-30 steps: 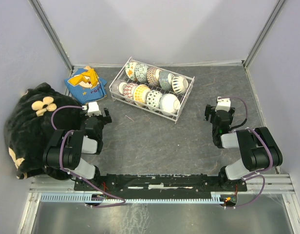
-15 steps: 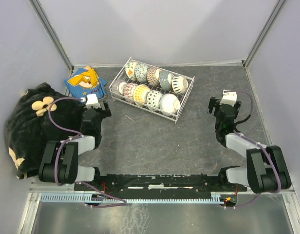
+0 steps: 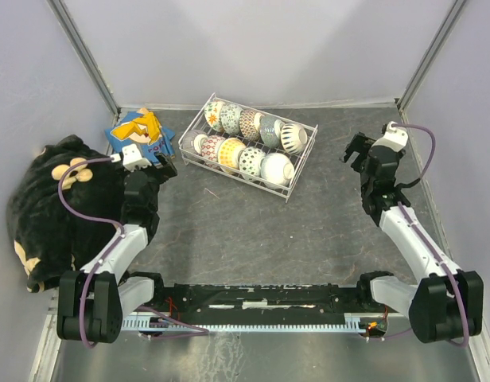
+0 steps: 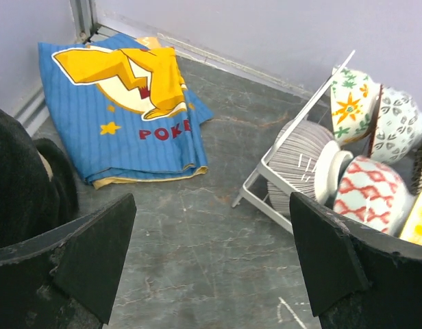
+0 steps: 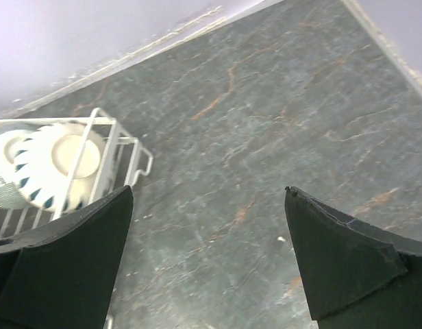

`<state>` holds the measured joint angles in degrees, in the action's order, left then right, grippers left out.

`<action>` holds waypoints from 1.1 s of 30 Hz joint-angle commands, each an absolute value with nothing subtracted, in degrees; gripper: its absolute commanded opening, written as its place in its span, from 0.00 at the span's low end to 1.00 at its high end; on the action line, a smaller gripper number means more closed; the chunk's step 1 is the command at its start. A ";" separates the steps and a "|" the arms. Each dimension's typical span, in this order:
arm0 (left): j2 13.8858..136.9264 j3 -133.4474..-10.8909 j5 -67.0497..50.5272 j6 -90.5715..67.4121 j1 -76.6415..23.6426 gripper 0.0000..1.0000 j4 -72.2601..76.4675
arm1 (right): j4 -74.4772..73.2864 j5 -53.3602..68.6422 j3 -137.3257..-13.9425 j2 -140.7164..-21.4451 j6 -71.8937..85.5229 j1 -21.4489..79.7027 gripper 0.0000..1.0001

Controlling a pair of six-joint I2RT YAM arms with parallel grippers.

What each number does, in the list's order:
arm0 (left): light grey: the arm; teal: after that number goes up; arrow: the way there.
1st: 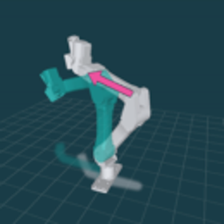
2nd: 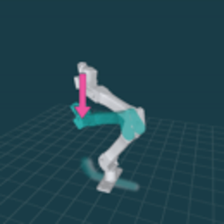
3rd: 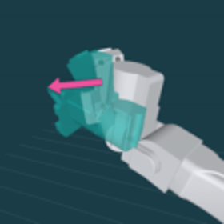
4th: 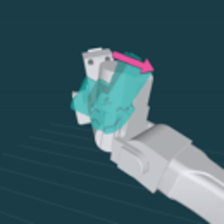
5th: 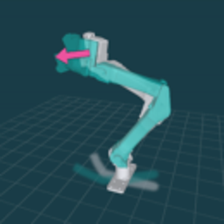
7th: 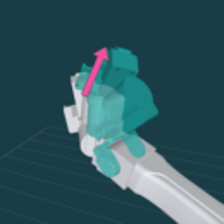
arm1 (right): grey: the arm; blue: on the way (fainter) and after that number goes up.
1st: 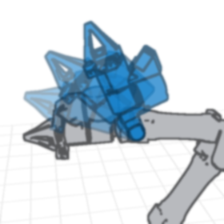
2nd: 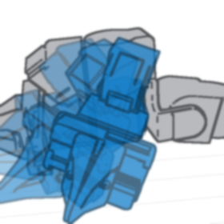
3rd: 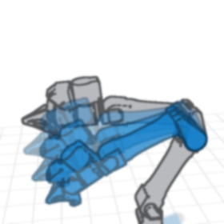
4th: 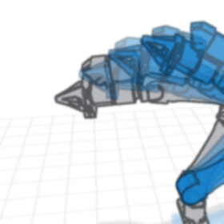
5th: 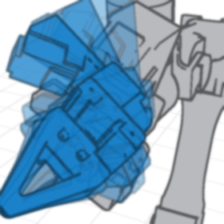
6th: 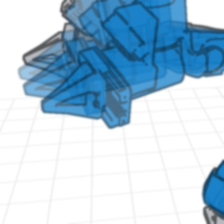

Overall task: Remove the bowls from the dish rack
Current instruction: Adjust the dish rack at the center of the board.

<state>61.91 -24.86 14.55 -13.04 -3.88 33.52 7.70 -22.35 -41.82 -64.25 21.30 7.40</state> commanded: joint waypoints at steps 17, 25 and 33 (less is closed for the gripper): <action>62.88 -32.89 -5.93 -32.21 -3.88 0.95 33.48 | 0.36 -0.37 -47.81 -56.16 29.60 6.77 0.99; 62.06 -33.94 -1.90 -34.05 -5.59 0.99 28.63 | -10.89 -8.79 -54.14 -62.73 27.83 9.13 0.92; 64.13 -40.17 11.14 -29.10 -16.39 0.99 20.63 | -12.87 -16.09 -60.07 -73.50 25.53 19.83 0.91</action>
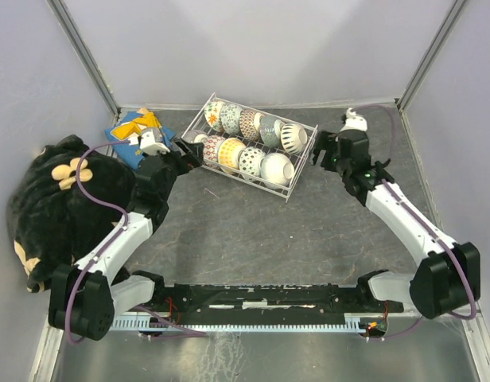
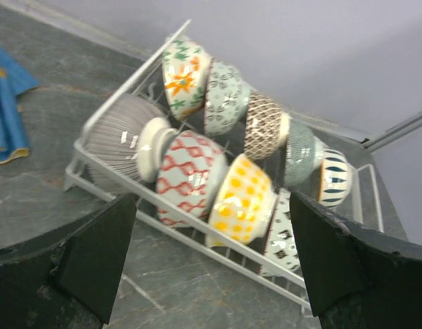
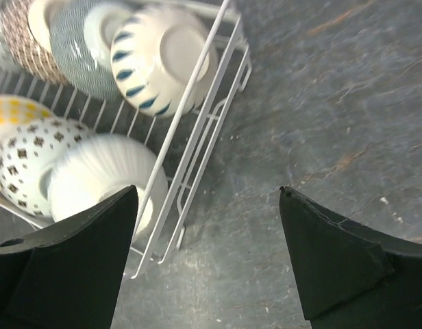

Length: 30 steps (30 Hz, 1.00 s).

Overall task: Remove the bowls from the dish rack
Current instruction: Adjust the dish rack at the center of the board.

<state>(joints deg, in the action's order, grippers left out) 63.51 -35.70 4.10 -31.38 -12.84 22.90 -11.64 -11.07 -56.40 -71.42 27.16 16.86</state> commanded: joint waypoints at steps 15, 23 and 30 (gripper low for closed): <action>66.17 -40.75 17.92 -29.72 -22.11 0.99 20.87 | -14.35 -19.38 -66.99 -85.13 26.47 26.00 0.82; 66.47 -39.91 18.26 -29.71 -22.24 0.99 21.71 | -14.94 -22.00 -67.30 -86.61 25.14 27.00 0.78; 66.43 -39.57 20.00 -28.88 -22.29 0.99 22.34 | -15.17 -21.23 -66.94 -86.65 25.38 27.43 0.75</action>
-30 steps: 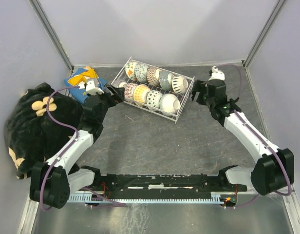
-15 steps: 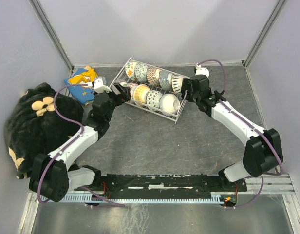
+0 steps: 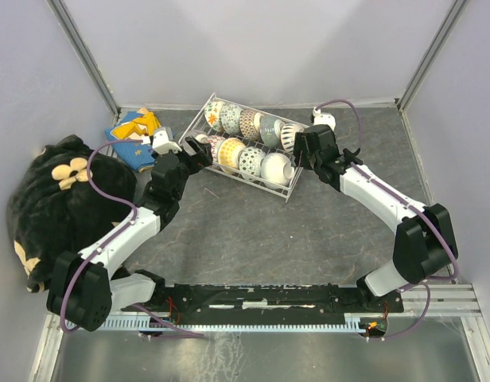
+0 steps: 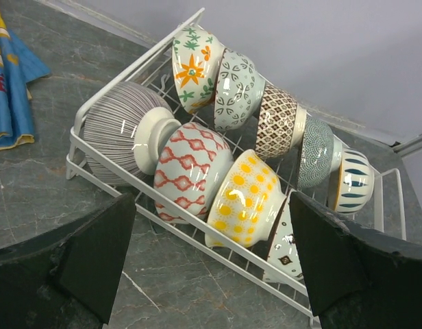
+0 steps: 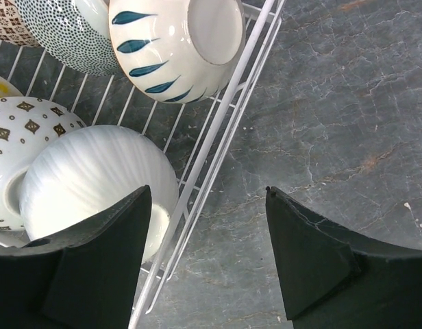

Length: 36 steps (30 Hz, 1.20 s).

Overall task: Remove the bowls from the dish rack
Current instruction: Adjust the dish rack at the center of the board.

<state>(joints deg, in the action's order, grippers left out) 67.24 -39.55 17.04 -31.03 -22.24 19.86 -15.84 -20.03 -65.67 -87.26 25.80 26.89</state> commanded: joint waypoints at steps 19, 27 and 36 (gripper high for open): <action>81.39 -51.30 11.47 -26.62 -11.51 0.99 22.68 | -16.08 -22.91 -68.40 -88.32 24.54 27.55 0.73; 88.50 -55.90 6.01 -27.06 -8.27 0.99 24.97 | -16.43 -23.27 -69.58 -89.90 24.48 27.50 0.73; 95.09 -59.38 0.06 -28.30 -6.58 0.99 26.89 | -16.41 -23.71 -70.37 -91.17 24.61 27.45 0.69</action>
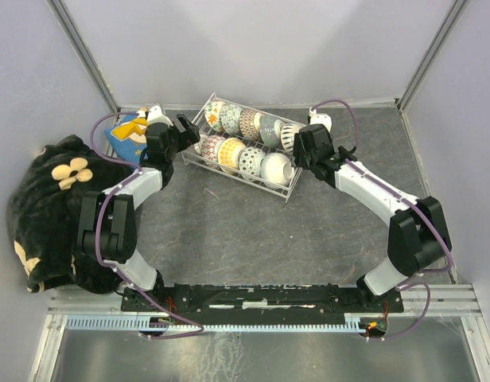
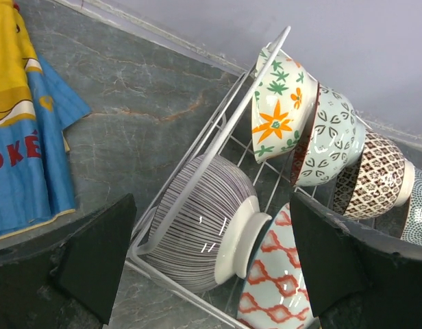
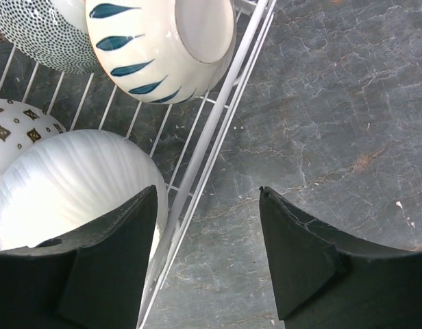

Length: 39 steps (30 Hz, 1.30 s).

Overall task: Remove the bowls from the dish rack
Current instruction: Adjust the dish rack at the center of the board.

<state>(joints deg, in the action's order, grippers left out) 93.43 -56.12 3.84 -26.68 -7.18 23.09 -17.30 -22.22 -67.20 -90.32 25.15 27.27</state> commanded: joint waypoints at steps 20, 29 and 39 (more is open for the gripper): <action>95.14 -54.95 -8.38 -30.02 -6.58 0.99 31.86 | -17.92 -23.09 -73.77 -94.79 24.98 26.99 0.36; 93.37 -48.66 -13.19 -31.63 -6.69 1.00 36.85 | -18.11 -22.21 -73.80 -95.62 25.10 25.31 0.28; 90.72 -44.51 -17.06 -32.17 -7.02 1.00 40.08 | -18.24 -20.87 -74.61 -96.71 24.43 23.91 0.13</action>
